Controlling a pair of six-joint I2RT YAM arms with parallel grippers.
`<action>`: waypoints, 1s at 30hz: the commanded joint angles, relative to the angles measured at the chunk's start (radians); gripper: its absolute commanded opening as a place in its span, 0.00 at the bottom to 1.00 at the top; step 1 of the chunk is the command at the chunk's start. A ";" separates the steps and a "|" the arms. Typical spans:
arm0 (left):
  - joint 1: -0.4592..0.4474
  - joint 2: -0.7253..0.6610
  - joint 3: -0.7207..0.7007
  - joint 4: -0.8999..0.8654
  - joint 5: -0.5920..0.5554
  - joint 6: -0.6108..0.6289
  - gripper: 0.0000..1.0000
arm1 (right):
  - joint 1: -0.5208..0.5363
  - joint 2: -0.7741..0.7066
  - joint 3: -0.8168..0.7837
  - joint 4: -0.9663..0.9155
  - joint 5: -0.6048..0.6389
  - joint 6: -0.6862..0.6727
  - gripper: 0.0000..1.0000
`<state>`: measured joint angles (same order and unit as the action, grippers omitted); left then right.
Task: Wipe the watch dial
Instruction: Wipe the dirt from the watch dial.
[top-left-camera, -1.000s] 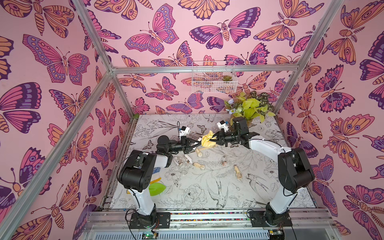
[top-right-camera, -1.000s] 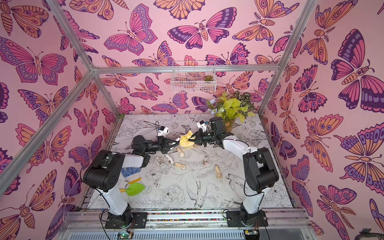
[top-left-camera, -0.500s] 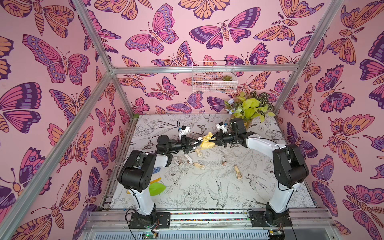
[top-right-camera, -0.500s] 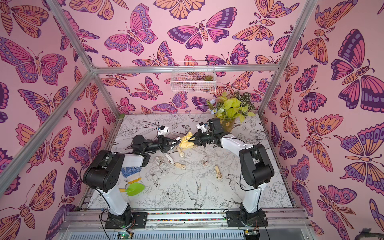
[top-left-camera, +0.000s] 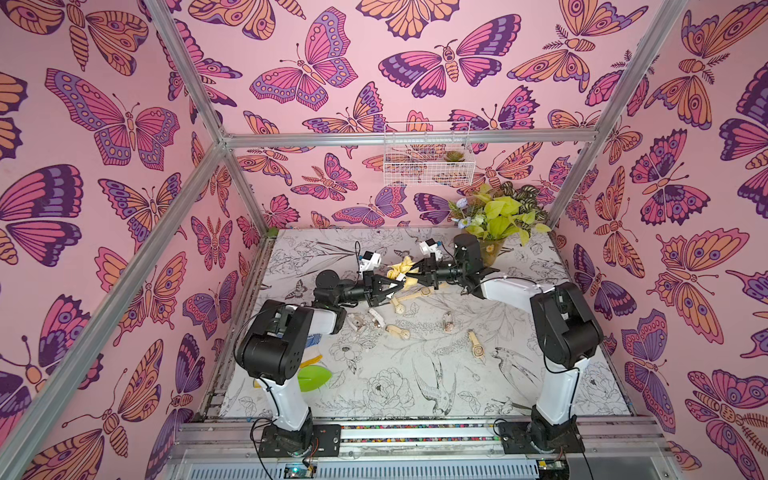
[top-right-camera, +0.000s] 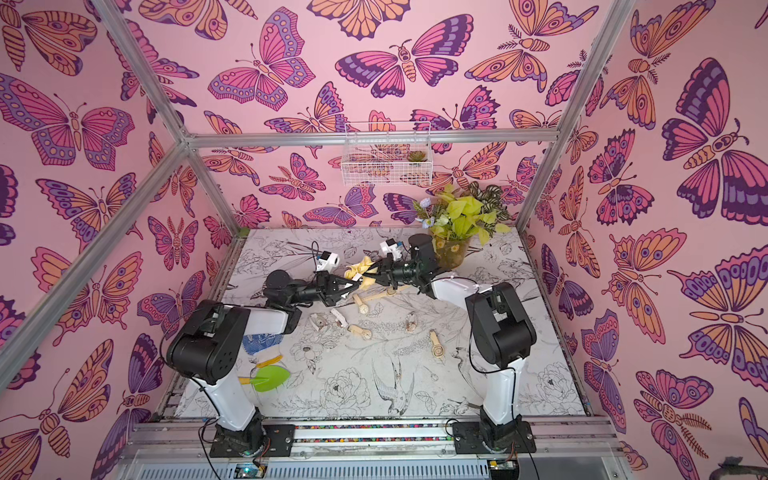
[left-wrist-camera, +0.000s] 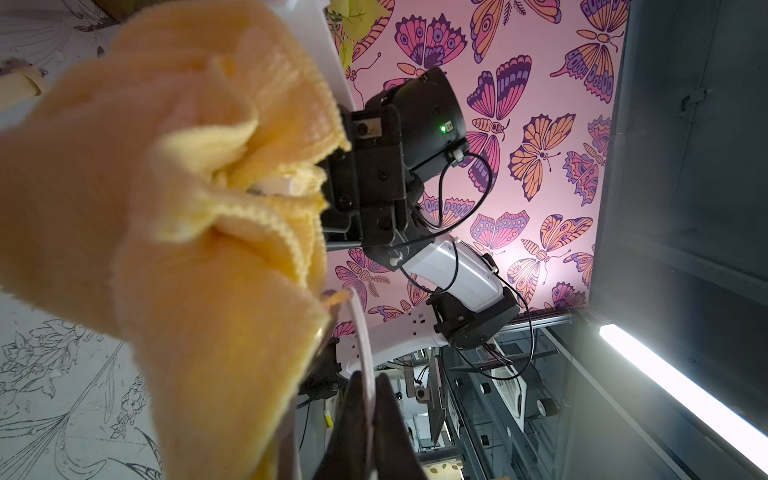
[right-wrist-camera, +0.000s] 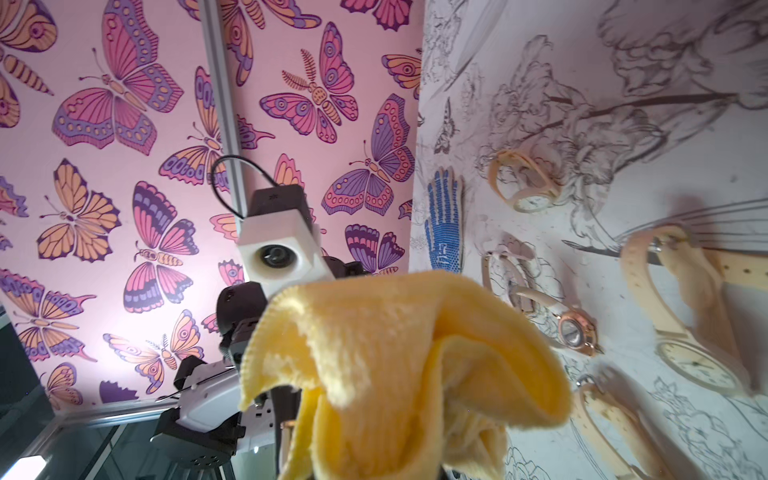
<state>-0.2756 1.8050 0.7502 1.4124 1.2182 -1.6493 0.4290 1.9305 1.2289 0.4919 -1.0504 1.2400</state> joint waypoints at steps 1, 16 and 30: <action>-0.002 0.008 0.005 0.013 -0.019 0.024 0.00 | 0.001 -0.005 -0.045 0.292 -0.049 0.178 0.00; -0.003 0.037 0.032 0.013 -0.024 0.019 0.00 | 0.111 0.067 -0.012 0.720 -0.160 0.530 0.00; 0.023 -0.005 -0.046 0.013 -0.026 0.044 0.00 | 0.104 0.020 0.010 0.721 -0.118 0.541 0.00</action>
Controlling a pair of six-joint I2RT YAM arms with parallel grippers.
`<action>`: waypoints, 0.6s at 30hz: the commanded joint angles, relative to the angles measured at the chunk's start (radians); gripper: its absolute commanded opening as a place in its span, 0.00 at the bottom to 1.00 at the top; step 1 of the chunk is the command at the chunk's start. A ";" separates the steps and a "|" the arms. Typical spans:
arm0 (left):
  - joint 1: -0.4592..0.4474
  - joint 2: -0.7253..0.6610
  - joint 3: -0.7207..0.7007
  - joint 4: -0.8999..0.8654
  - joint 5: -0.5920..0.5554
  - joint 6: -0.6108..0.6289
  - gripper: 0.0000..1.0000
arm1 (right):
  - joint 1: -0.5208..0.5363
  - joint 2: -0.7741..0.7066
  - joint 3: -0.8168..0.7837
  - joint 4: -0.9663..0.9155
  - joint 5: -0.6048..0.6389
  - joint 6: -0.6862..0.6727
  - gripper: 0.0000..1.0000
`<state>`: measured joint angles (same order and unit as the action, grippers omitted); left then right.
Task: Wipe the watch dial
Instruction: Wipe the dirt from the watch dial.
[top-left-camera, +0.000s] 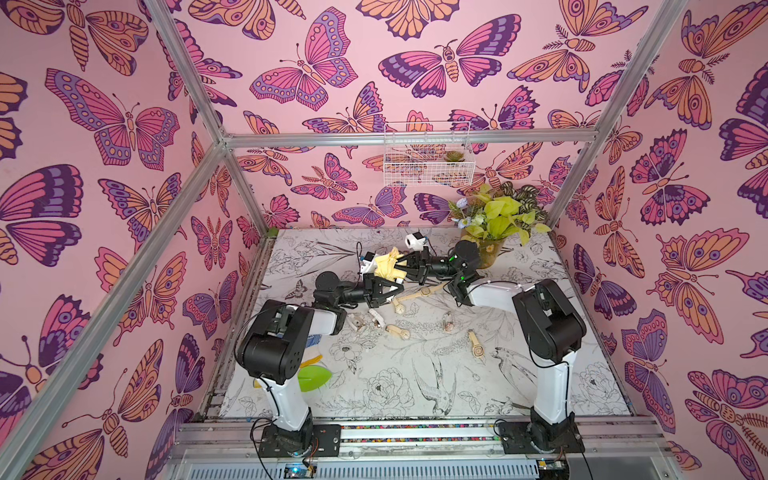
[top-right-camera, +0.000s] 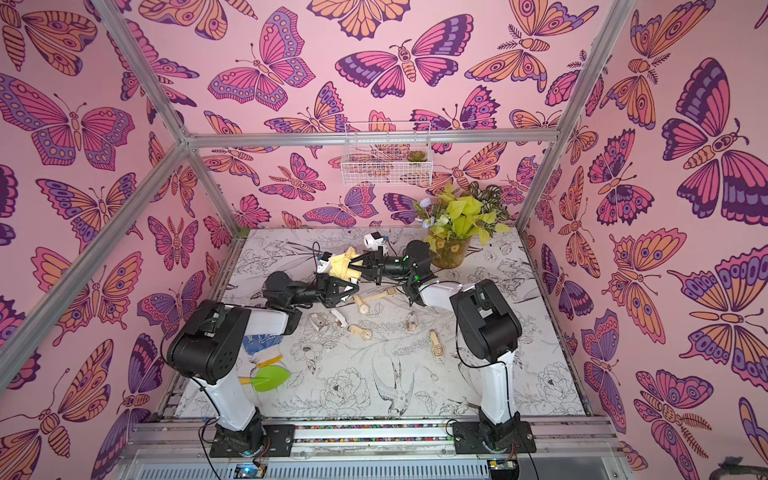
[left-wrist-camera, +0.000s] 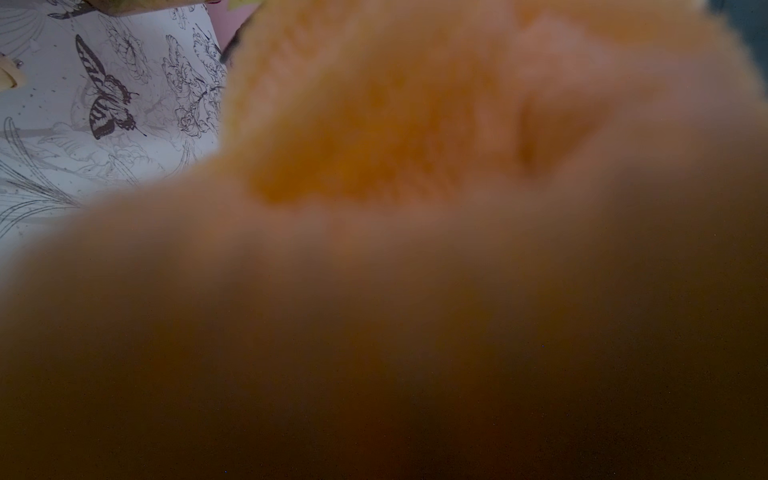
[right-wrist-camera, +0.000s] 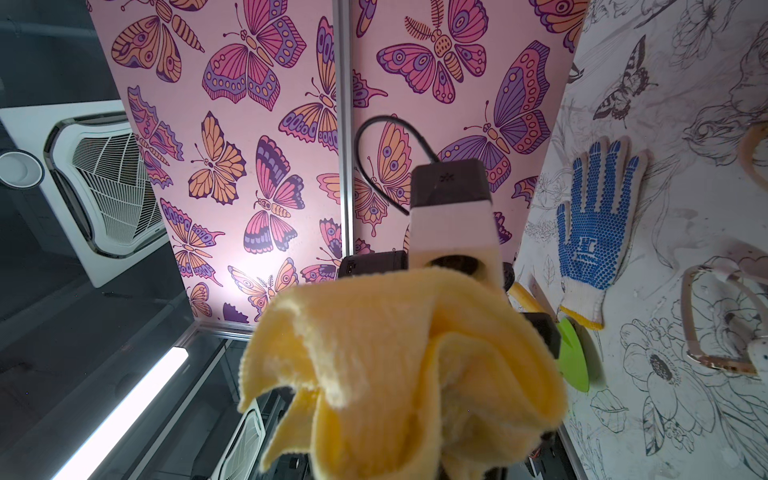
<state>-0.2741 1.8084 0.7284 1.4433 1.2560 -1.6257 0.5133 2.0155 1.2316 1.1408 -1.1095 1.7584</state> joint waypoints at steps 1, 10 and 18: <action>0.027 -0.012 -0.030 -0.018 -0.063 0.022 0.00 | 0.010 -0.075 -0.001 0.072 -0.053 0.019 0.00; 0.049 -0.020 -0.037 -0.018 -0.042 0.019 0.00 | -0.083 -0.157 -0.111 -0.057 -0.008 -0.111 0.00; 0.048 -0.039 -0.020 -0.018 -0.025 -0.002 0.00 | -0.088 -0.251 -0.131 -0.793 0.108 -0.663 0.00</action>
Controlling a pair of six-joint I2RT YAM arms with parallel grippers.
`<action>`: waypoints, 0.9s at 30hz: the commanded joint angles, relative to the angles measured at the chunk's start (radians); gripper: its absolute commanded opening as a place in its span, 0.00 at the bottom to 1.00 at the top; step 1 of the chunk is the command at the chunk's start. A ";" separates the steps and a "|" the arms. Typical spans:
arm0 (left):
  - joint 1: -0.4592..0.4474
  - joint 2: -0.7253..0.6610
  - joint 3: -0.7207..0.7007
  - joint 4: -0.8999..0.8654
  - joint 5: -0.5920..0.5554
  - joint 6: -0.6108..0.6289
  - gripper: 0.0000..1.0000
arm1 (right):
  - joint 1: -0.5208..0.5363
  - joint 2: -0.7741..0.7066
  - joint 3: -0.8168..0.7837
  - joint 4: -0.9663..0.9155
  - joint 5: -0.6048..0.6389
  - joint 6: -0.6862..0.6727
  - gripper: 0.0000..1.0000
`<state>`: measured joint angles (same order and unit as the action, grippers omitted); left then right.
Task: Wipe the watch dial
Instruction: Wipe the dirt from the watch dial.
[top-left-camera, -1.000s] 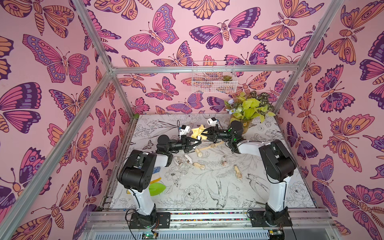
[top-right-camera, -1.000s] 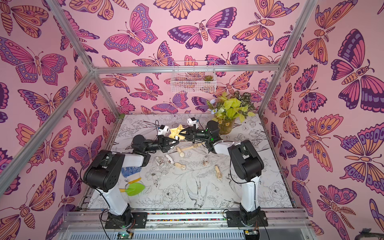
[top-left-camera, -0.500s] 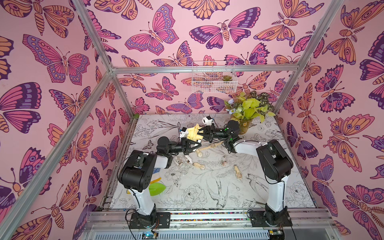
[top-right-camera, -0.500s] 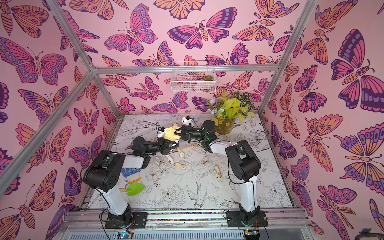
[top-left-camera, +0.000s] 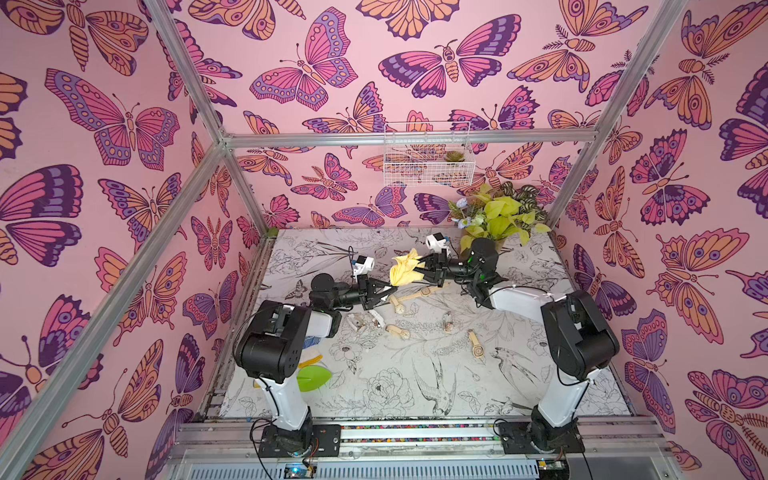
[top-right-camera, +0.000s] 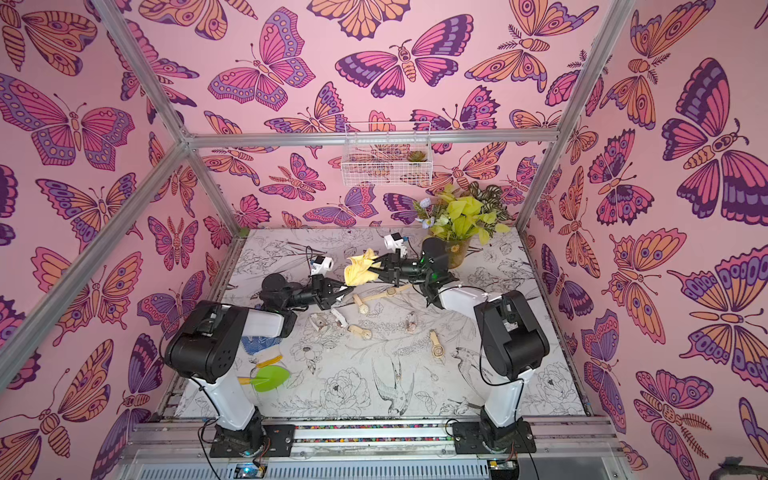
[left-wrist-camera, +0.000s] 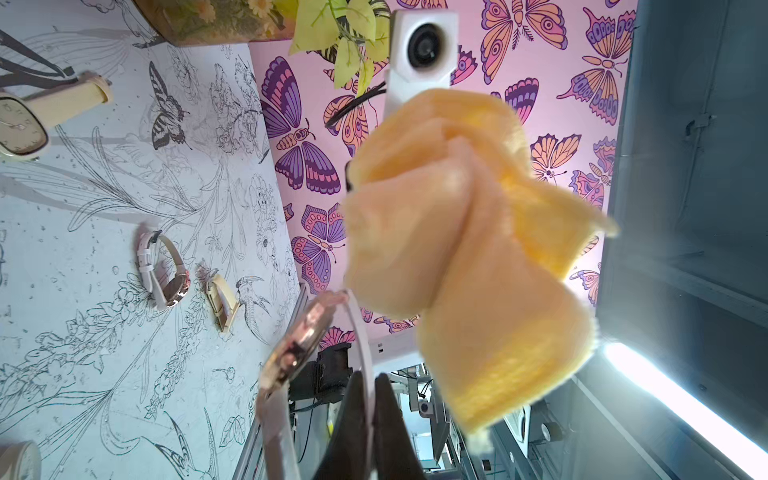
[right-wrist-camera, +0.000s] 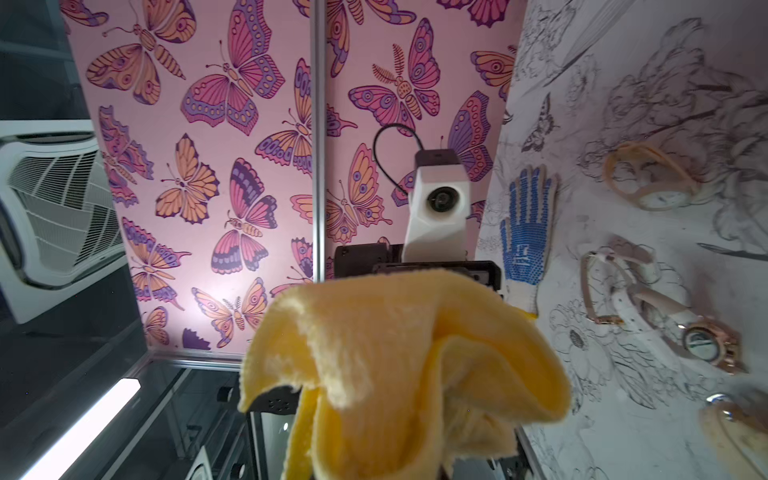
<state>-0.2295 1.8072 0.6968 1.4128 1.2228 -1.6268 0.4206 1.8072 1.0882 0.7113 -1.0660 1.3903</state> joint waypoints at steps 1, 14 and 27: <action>0.003 -0.042 0.014 0.012 0.010 -0.004 0.00 | 0.005 -0.044 0.031 -0.487 0.100 -0.367 0.00; 0.003 -0.062 0.023 0.012 0.009 -0.024 0.00 | 0.010 0.036 0.150 -0.795 0.260 -0.518 0.00; 0.002 -0.027 0.029 0.012 0.005 -0.015 0.00 | 0.043 0.100 0.116 -0.272 0.070 -0.205 0.00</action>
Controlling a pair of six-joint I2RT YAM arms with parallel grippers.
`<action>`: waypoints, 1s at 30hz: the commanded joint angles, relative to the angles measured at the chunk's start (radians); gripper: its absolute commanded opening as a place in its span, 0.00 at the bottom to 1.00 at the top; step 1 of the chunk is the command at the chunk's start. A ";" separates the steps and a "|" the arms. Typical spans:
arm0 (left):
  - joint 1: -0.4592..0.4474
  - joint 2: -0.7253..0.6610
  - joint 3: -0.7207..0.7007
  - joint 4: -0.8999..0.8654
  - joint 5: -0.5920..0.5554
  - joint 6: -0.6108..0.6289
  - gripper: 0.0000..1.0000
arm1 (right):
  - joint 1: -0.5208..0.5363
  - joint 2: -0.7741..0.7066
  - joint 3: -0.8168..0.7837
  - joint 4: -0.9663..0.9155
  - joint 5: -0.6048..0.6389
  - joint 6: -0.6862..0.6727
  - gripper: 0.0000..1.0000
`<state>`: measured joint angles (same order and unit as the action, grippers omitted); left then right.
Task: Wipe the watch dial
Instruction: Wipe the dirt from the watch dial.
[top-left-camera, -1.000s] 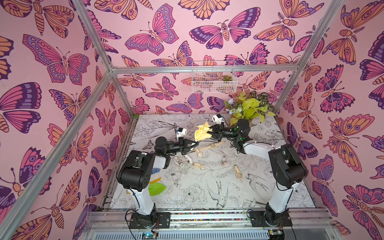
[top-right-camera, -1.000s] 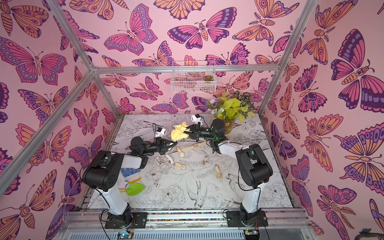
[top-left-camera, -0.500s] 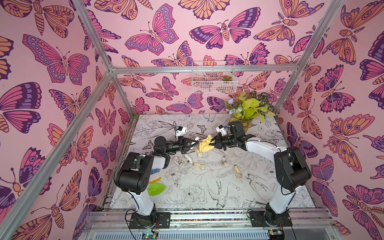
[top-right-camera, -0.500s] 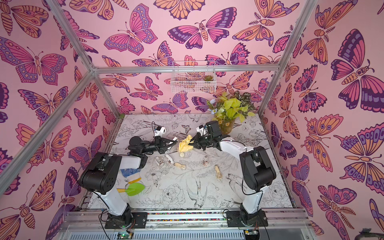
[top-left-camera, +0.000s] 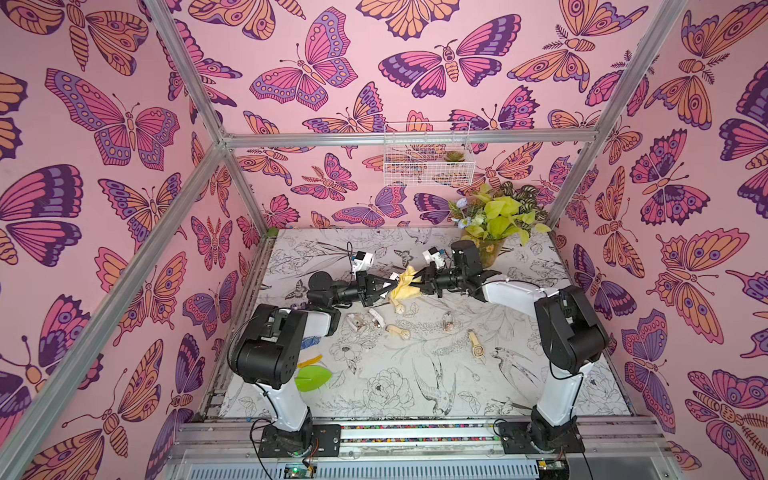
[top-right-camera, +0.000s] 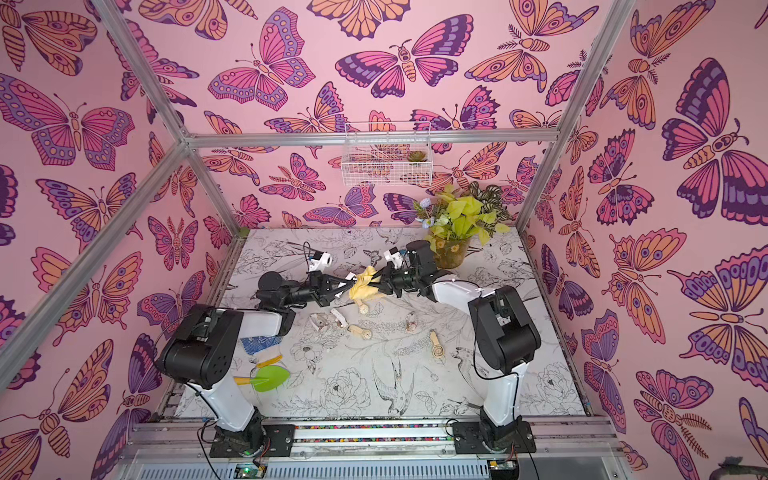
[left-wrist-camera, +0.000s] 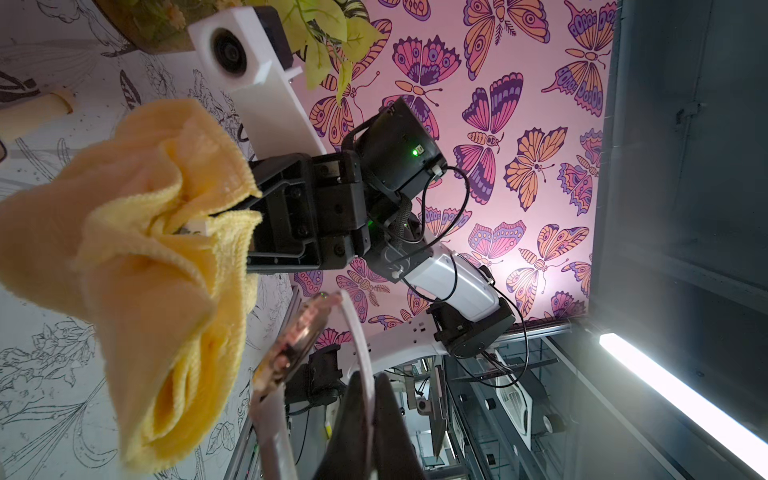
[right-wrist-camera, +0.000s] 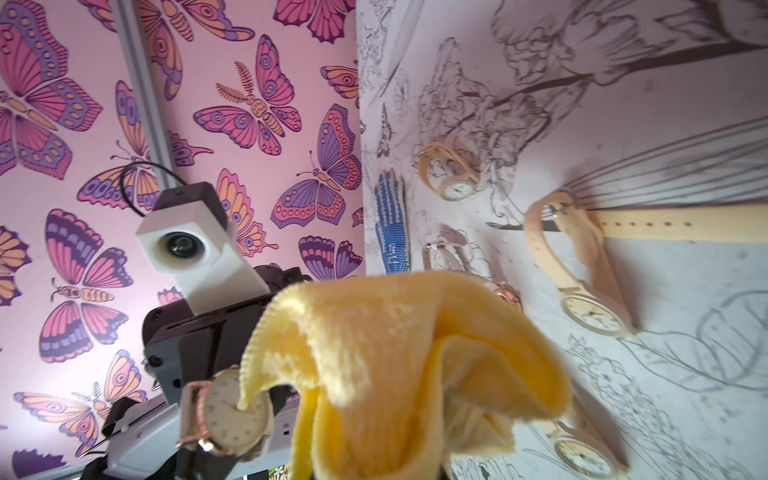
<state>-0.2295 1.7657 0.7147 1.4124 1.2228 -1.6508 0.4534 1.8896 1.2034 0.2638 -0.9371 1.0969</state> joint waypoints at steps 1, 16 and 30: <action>0.002 0.018 0.010 0.013 0.005 0.011 0.00 | 0.013 0.020 -0.003 0.213 -0.065 0.114 0.00; 0.002 0.066 0.031 0.013 0.007 0.020 0.00 | 0.064 0.017 -0.049 0.521 -0.175 0.298 0.00; 0.005 0.068 0.007 0.013 0.033 0.030 0.00 | 0.113 -0.058 -0.015 0.437 -0.169 0.198 0.00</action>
<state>-0.2249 1.8091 0.7357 1.4395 1.2613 -1.6463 0.5320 1.9133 1.1336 0.6838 -1.0470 1.3529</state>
